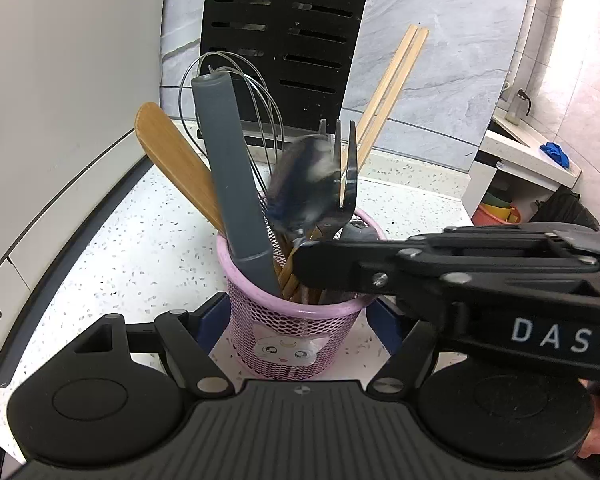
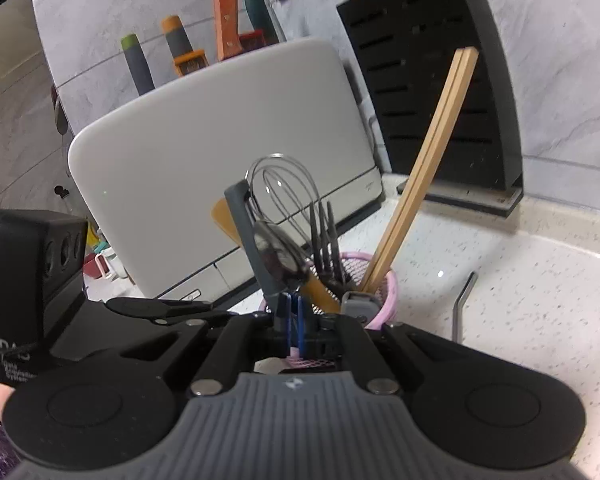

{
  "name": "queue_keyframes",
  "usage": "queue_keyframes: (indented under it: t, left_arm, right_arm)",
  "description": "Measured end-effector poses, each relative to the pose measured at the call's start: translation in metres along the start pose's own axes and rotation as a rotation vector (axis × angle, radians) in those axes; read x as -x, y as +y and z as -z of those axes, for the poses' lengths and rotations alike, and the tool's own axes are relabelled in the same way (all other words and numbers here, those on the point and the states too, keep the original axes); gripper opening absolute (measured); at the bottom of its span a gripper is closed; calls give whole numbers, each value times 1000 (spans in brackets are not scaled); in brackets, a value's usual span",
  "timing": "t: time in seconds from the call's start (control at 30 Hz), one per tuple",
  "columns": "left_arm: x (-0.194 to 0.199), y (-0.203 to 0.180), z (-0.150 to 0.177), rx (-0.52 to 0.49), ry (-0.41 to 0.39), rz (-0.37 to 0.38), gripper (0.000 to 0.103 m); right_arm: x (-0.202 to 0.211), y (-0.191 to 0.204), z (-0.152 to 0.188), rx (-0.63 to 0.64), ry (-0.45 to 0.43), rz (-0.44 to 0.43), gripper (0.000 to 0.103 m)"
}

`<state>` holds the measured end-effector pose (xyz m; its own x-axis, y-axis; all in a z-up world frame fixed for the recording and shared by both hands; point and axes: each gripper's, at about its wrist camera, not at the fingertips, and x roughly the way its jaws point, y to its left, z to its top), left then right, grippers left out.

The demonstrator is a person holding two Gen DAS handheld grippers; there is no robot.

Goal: Organize utensils
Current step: 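Lift the spoon and lower it into the pink cup, opening the right tool, then move the right tool to the bent metal straw and grasp it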

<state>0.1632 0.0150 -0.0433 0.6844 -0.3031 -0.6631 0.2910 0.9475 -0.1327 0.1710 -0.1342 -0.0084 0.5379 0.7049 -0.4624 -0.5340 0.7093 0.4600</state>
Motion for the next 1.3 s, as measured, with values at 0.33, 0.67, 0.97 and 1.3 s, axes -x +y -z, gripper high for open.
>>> queue_keyframes:
  t: [0.33, 0.67, 0.97, 1.3]
  left_arm:
    - [1, 0, 0, -1, 3, 2, 85]
    - [0, -1, -2, 6, 10, -3, 85]
    - [-3, -2, -4, 7, 11, -16, 85]
    - [-3, 3, -6, 11, 5, -27, 85]
  right_arm:
    - [-8, 3, -3, -6, 53, 11, 2]
    - [17, 6, -28, 60, 110, 152, 7]
    - [10, -30, -51, 23, 251, 352, 8]
    - [-54, -64, -63, -29, 430, 360, 8]
